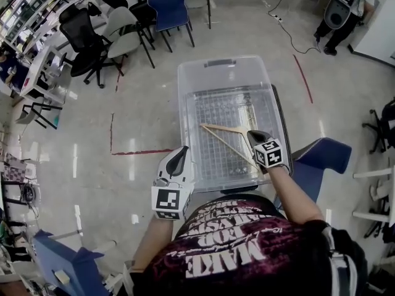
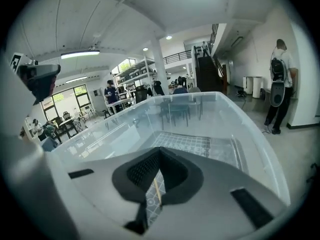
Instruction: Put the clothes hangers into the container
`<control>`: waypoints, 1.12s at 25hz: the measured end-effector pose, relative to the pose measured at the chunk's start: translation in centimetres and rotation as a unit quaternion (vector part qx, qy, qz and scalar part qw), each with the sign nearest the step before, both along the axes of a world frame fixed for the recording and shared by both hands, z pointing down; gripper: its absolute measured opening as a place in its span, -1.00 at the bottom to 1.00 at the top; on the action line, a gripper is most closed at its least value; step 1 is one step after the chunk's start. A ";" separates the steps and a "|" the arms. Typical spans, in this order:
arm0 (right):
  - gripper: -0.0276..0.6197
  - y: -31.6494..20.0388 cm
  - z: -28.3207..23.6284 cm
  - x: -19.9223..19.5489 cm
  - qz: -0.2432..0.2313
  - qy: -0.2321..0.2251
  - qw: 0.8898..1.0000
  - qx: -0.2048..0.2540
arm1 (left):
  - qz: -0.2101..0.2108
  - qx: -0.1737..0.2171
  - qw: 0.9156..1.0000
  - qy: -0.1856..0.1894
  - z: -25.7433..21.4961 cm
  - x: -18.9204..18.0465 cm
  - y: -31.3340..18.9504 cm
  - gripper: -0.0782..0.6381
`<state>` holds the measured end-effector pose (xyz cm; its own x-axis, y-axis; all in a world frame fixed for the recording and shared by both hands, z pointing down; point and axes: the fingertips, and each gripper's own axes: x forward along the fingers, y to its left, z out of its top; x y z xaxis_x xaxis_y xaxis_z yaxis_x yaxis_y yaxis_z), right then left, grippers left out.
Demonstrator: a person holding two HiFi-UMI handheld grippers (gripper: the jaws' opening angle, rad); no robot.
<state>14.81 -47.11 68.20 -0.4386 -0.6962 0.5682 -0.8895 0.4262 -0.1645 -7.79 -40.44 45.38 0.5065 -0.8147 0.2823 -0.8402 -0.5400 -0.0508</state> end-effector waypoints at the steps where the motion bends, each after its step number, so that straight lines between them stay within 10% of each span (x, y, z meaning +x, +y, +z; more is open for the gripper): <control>1: -0.91 0.3 -0.6 -0.1 0.002 0.000 1.000 0.004 | 0.000 0.002 1.000 0.002 -0.2 -0.2 0.2 -0.76; 28: -0.91 10.3 -25.7 -5.4 -0.016 -0.021 0.971 0.238 | 0.033 0.047 0.996 0.066 -4.9 -3.2 4.8 -0.77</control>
<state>9.43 -36.81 42.52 -0.4807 -0.8611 0.1658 -0.8711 0.4907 0.0225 -10.95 -35.60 40.44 0.5881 -0.7974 0.1348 -0.8052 -0.5930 0.0048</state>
